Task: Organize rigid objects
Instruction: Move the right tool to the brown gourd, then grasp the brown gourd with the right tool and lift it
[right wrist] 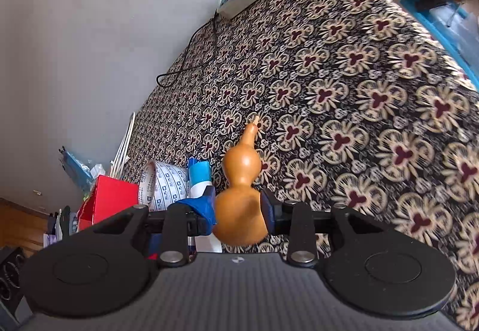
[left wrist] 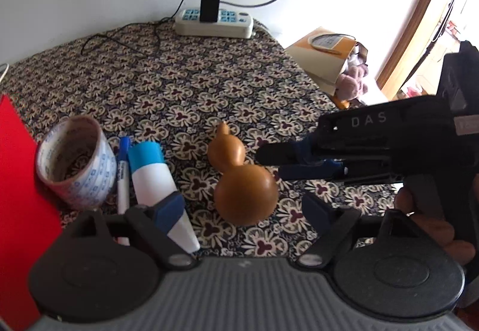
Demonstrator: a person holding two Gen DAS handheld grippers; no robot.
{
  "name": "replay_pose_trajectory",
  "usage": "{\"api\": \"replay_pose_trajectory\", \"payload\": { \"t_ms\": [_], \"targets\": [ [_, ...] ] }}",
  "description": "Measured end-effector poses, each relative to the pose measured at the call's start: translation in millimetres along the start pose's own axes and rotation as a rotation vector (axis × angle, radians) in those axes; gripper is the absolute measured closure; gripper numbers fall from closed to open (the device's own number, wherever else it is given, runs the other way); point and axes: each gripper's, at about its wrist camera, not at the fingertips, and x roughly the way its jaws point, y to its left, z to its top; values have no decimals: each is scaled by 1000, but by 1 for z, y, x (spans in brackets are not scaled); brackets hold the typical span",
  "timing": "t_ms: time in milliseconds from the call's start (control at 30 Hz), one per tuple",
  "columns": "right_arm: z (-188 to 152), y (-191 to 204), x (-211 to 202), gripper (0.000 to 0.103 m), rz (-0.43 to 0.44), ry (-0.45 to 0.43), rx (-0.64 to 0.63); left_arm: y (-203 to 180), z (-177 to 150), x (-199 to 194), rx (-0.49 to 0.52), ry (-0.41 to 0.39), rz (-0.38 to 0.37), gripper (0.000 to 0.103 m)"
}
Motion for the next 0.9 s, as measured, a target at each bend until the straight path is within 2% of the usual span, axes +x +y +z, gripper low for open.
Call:
{"api": "replay_pose_trajectory", "payload": {
  "t_ms": [167,233,300,367,633,800,900],
  "targets": [
    [14,-1,23,86,-8,29,-16,1,7,26,-9,43,5,23],
    [14,-2,30,86,-12,44,-23,-1,8,31,3,54,5,31],
    [13,-4,36,86,-15,59,-19,-1,9,38,13,73,-1,32],
    [12,-7,43,86,-3,78,-5,0,10,42,9,89,-17,42],
    [15,-29,57,87,99,117,116,2,11,51,15,100,-10,45],
    [14,-38,49,89,109,154,115,3,6,45,4,107,-58,45],
    [12,-46,37,89,149,174,148,-2,1,30,10,91,-85,45]
  ]
}}
